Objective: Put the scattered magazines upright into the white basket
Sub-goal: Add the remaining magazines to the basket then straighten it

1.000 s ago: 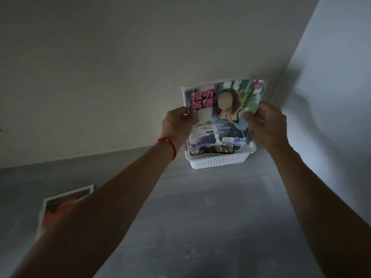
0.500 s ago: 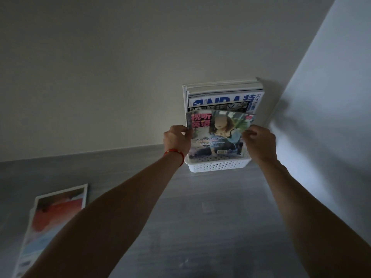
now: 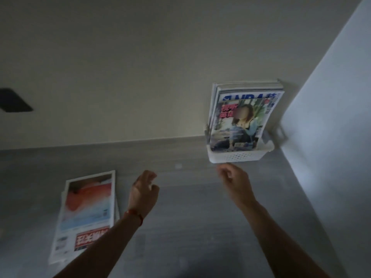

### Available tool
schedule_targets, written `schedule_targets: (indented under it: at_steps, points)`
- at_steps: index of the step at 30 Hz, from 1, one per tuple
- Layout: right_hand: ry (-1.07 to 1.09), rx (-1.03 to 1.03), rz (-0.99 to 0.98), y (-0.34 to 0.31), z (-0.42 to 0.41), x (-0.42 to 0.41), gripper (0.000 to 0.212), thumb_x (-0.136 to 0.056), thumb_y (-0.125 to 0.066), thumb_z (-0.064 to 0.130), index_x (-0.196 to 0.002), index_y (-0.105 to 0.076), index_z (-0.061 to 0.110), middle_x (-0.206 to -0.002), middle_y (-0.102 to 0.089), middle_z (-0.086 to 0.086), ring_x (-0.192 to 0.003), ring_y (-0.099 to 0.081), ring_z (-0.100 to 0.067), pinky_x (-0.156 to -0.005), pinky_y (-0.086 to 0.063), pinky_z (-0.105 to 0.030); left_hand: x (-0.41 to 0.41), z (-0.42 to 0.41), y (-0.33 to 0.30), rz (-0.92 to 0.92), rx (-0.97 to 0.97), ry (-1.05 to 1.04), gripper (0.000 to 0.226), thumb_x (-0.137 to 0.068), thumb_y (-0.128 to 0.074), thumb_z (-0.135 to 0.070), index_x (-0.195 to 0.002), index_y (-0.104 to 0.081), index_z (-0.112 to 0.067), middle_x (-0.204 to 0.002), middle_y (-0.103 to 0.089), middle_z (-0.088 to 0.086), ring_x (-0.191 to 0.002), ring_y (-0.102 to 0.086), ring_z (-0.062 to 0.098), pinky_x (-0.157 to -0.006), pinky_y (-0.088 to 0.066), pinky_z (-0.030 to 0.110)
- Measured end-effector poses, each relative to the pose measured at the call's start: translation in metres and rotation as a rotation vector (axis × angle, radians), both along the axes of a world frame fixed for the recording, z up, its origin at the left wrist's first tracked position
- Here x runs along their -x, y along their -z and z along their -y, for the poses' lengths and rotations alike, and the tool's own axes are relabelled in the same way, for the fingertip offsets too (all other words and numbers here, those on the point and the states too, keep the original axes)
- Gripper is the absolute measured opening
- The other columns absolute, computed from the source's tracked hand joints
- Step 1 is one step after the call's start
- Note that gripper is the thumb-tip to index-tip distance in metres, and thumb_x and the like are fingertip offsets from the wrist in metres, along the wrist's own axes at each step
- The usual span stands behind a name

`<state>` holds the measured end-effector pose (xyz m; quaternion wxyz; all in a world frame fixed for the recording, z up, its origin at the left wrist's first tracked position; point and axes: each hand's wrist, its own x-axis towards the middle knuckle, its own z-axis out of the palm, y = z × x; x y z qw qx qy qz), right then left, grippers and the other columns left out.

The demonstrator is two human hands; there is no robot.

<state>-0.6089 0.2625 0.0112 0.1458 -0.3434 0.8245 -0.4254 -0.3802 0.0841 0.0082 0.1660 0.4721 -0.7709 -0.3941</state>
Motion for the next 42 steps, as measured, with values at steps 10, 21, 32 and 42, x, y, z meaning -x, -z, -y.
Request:
schedule_targets:
  at_steps: [10,21,32,42]
  points:
    - [-0.526,-0.269,0.143,0.029,0.092,-0.238,0.024,-0.097,-0.057,0.026,-0.111,-0.071,0.012,-0.110,-0.074,-0.005,-0.102,-0.069,-0.018,-0.086,-0.050,-0.027,-0.200,0.049,0.029,0.713,0.026,-0.094,0.061,-0.083,-0.065,-0.032,-0.139,-0.042,-0.026,-0.153,-0.022,0.019,-0.140,-0.022,0.039,-0.109,-0.033,0.057]
    - [-0.185,-0.454,0.308,0.050,0.124,-0.323,0.023,-0.086,-0.068,0.021,-0.105,-0.065,0.008,-0.100,-0.072,-0.002,-0.091,-0.070,-0.018,-0.068,-0.048,-0.020,-0.249,0.028,0.048,0.811,0.031,0.157,0.071,-0.084,-0.050,-0.062,-0.148,-0.027,-0.043,-0.154,-0.029,0.011,-0.135,-0.034,0.032,-0.111,-0.031,0.056]
    - [-0.149,-0.113,0.051,-0.015,0.077,-0.231,0.011,-0.092,-0.066,0.028,-0.098,-0.070,0.020,-0.081,-0.073,0.008,-0.070,-0.069,-0.009,-0.062,-0.049,-0.024,-0.145,0.024,-0.024,0.157,0.592,0.542,0.066,-0.088,-0.059,-0.018,-0.150,-0.036,-0.012,-0.154,-0.040,0.018,-0.139,-0.039,0.036,-0.115,-0.034,0.051]
    - [0.340,0.179,0.098,-0.068,-0.004,-0.112,0.043,-0.085,-0.073,0.035,-0.125,-0.057,0.030,-0.115,-0.066,0.014,-0.103,-0.064,-0.007,-0.085,-0.055,-0.029,-0.005,0.015,-0.107,-0.255,0.318,0.615,0.011,-0.085,-0.058,-0.018,-0.091,-0.066,-0.013,-0.077,-0.069,0.003,-0.069,-0.063,0.013,-0.061,-0.042,0.027]
